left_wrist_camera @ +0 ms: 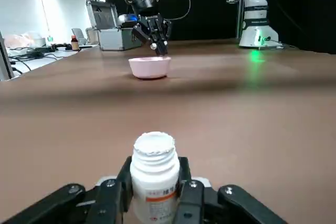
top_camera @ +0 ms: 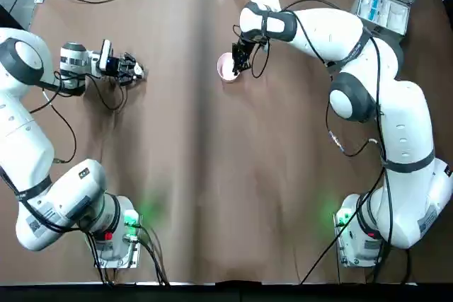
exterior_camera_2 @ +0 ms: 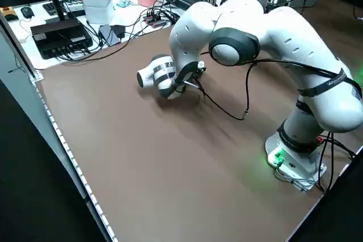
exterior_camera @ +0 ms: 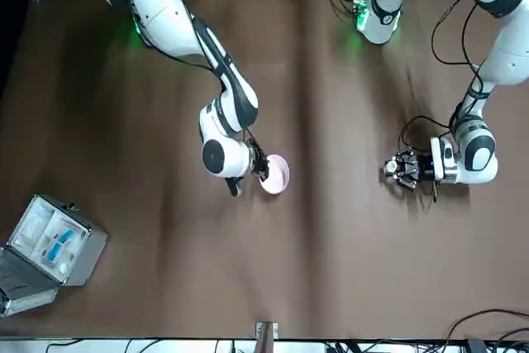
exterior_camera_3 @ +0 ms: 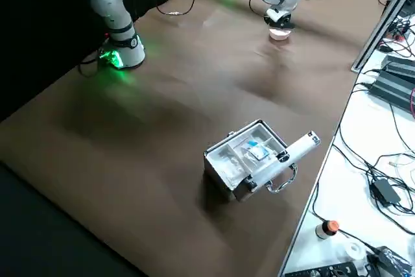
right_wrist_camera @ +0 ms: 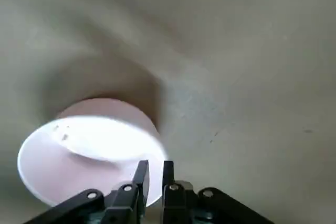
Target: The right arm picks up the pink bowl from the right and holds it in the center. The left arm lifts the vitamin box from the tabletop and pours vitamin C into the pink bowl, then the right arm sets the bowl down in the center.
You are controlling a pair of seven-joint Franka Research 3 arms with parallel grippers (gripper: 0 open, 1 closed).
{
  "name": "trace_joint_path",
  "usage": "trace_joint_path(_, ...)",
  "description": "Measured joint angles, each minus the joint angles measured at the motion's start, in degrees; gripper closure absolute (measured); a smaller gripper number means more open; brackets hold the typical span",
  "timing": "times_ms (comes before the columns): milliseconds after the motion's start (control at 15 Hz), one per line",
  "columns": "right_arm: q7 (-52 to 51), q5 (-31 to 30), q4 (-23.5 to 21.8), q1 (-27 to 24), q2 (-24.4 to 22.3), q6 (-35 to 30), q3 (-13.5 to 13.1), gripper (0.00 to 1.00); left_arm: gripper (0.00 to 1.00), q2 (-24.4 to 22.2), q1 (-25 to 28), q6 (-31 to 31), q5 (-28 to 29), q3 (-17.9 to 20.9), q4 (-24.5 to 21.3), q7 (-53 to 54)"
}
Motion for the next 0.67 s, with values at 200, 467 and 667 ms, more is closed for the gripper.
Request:
trace_joint_path(200, -0.16, -0.55, 0.03, 0.0, 0.08, 0.22, 0.0, 0.75, 0.64, 1.77, -0.07, 0.02, 0.24, 0.06, 1.34, 0.04)
trace_joint_path(467, -0.27, -5.49, 1.4, 0.0, -0.28, 0.52, 0.0, 0.65, 0.63, 2.58, -0.17, -0.07, 0.55, 0.01, 2.07, 0.3)
trace_joint_path(667, -0.26, -10.63, 3.26, -0.54, -1.45, 0.5, -0.06, 0.63, 0.43, 2.61, -1.29, 0.04, 0.68, 0.01, 2.61, -0.02)
